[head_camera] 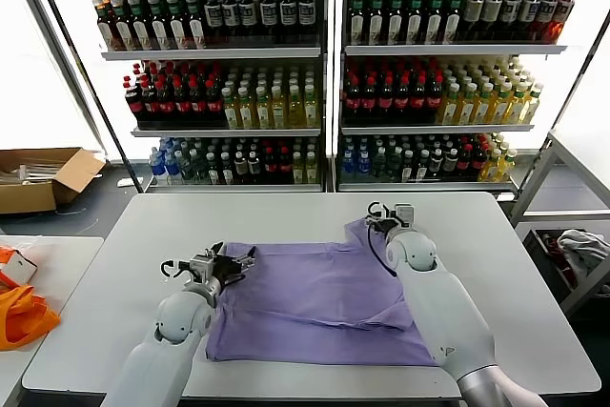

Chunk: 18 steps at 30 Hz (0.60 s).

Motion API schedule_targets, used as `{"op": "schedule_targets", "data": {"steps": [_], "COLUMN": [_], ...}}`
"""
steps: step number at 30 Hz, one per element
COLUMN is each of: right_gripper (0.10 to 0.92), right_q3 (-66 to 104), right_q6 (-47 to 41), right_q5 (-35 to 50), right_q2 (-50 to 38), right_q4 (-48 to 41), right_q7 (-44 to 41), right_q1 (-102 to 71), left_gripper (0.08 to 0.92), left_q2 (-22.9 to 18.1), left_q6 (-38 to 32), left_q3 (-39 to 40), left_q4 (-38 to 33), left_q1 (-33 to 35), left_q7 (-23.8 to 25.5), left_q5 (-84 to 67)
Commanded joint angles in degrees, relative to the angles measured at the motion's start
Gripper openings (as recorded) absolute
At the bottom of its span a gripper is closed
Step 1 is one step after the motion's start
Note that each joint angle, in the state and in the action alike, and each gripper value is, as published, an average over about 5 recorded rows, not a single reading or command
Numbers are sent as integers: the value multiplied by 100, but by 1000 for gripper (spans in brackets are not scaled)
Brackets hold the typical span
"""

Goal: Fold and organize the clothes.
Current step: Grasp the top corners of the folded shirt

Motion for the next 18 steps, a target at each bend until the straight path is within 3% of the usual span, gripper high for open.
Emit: {"op": "schedule_targets", "data": {"steps": [1, 9, 18], "right_gripper": [823, 802, 560], "right_q3": [-1, 18, 63], "right_q6": [-18, -12, 22], "right_q5": [-13, -15, -16], "right_q2": [18, 20, -14], "right_q4": [8, 45, 145], "right_q7": [2, 38, 97], "right_q1": [-44, -105, -270], "left_gripper": [785, 595, 352], "left_q2": [-17, -13, -14], "left_q6": [204, 210, 208], "left_q3": [-54, -17, 46], "left_q4": [8, 32, -37], "left_q1": [-30, -14, 45], "left_q7": [-147, -150, -104], "left_q5": [-814, -744, -696]}}
